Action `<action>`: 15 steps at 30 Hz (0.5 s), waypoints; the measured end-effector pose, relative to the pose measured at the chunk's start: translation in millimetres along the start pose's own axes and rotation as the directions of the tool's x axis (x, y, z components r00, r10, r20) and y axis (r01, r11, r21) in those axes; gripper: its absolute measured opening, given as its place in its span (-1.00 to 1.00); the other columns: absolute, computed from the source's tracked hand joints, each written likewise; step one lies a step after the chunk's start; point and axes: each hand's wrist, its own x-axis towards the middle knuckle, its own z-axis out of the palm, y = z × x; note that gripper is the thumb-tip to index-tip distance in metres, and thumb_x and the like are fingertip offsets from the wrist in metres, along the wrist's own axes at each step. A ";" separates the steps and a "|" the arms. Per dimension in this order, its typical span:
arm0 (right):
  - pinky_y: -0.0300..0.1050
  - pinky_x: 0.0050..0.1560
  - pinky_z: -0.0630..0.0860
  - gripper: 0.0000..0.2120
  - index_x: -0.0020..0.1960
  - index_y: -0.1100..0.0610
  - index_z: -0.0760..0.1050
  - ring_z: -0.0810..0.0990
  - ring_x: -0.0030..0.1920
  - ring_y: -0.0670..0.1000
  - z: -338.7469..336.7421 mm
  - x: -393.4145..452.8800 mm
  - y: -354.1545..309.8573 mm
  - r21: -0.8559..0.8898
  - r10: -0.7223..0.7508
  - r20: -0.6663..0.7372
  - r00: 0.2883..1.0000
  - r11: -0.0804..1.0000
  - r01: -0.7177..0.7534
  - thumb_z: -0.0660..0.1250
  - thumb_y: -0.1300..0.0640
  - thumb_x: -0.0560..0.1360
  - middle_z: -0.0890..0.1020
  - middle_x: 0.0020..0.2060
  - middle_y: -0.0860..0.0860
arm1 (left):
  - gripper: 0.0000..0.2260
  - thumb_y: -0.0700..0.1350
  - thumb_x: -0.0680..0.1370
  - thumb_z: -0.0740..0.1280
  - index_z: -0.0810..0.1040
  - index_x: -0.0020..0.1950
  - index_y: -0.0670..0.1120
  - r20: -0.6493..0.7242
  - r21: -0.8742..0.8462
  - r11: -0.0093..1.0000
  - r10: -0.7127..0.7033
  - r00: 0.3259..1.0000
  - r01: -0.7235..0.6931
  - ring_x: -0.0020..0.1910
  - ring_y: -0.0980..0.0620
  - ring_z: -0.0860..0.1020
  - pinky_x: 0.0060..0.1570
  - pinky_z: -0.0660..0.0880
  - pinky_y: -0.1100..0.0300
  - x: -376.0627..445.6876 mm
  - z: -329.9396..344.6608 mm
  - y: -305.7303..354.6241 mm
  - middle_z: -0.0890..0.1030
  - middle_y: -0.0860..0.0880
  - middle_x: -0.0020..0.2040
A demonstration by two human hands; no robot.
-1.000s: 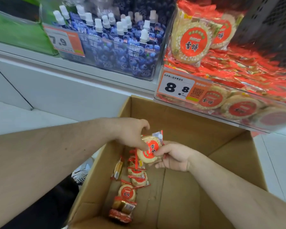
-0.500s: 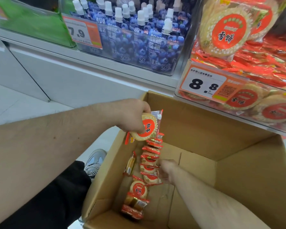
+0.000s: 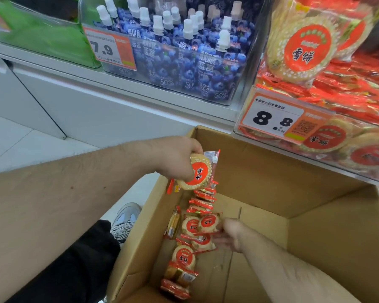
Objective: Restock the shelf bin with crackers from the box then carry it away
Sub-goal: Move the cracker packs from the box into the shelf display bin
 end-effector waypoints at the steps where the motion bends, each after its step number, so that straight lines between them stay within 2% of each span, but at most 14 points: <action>1: -0.14 -0.20 0.54 -0.87 -0.08 0.20 0.53 0.66 -0.25 0.07 -12.5 -8.1 -1.5 -0.050 -0.042 -0.011 0.999 0.998 0.041 0.19 0.27 0.52 0.68 -0.25 0.10 | -0.58 -0.20 0.40 0.44 0.45 0.20 0.07 -0.007 -0.028 1.000 0.004 1.000 -0.004 -0.06 -0.03 0.62 -0.12 0.65 -0.02 -2.4 -1.2 1.8 0.58 0.00 0.03; 3: -0.15 -0.23 0.53 -0.88 -0.11 0.20 0.48 0.64 -0.40 0.05 -40.4 -29.2 -7.6 -0.151 -0.147 -0.027 0.989 0.978 0.141 0.20 0.33 0.47 0.66 -0.39 0.08 | -0.55 -0.23 0.40 0.43 0.45 0.23 0.05 -0.034 -0.076 0.997 0.012 0.999 -0.014 -0.09 -0.04 0.63 -0.15 0.65 -0.01 -8.1 -4.6 5.7 0.57 -0.01 0.00; 5: -0.17 -0.33 0.49 -0.84 -0.24 0.16 0.42 0.57 -0.50 0.02 -68.8 -59.5 -17.6 -0.212 -0.260 -0.026 0.965 0.945 0.249 0.21 0.38 0.42 0.60 -0.47 0.08 | -0.49 -0.23 0.40 0.45 0.42 0.29 0.05 -0.086 -0.105 0.994 0.025 0.996 -0.035 -0.11 -0.06 0.63 -0.19 0.63 0.04 -14.4 -10.0 11.1 0.54 0.02 -0.04; 7: -0.19 -0.42 0.44 -0.74 -0.37 0.11 0.36 0.48 -0.49 0.01 -95.4 -94.7 -28.7 -0.244 -0.355 -0.016 0.935 0.908 0.341 0.22 0.41 0.38 0.50 -0.47 0.09 | -0.45 -0.23 0.39 0.48 0.40 0.33 0.04 -0.154 -0.170 0.983 0.040 0.987 -0.066 -0.17 -0.07 0.63 -0.26 0.59 0.07 -20.3 -16.5 18.2 0.54 0.01 -0.12; 8: -0.18 -0.44 0.43 -0.71 -0.41 0.09 0.35 0.46 -0.47 0.01 -107.2 -113.2 -33.5 -0.247 -0.390 -0.008 0.921 0.893 0.376 0.22 0.42 0.37 0.47 -0.46 0.08 | -0.47 -0.23 0.39 0.48 0.41 0.31 0.03 -0.182 -0.236 0.968 0.046 0.982 -0.089 -0.26 -0.03 0.60 -0.37 0.54 0.15 -22.3 -19.3 21.4 0.56 0.01 -0.18; 10: -0.17 -0.47 0.39 -0.69 -0.46 0.08 0.34 0.43 -0.47 0.05 -127.9 -149.5 -40.5 -0.239 -0.452 0.008 0.892 0.865 0.441 0.24 0.41 0.33 0.43 -0.48 0.08 | -0.57 -0.22 0.41 0.50 0.46 0.22 -0.03 -0.209 -0.386 0.914 0.046 0.977 -0.126 -0.38 0.05 0.54 -0.49 0.42 0.26 -25.2 -23.4 28.4 0.60 0.01 -0.29; 13: -0.15 -0.46 0.31 -0.81 -0.49 0.09 0.32 0.37 -0.47 0.08 -145.4 -199.8 -43.1 -0.155 -0.537 0.027 0.843 0.831 0.535 0.25 0.33 0.14 0.37 -0.49 0.09 | -0.78 -0.15 0.46 0.48 0.58 0.07 -0.09 -0.172 -0.528 0.839 0.045 0.984 -0.130 -0.34 0.11 0.63 -0.40 0.49 0.30 -30.4 -25.7 39.7 0.70 -0.01 -0.24; 15: -0.17 -0.45 0.24 -0.83 -0.49 0.10 0.28 0.30 -0.46 0.03 -152.2 -225.1 -40.7 -0.071 -0.595 0.014 0.804 0.801 0.594 0.22 0.32 0.08 0.31 -0.50 0.06 | -0.89 -0.15 0.50 0.43 0.64 0.01 -0.12 -0.138 -0.584 0.800 0.068 0.988 -0.137 -0.36 0.14 0.64 -0.40 0.46 0.33 -33.9 -23.0 46.8 0.70 0.00 -0.28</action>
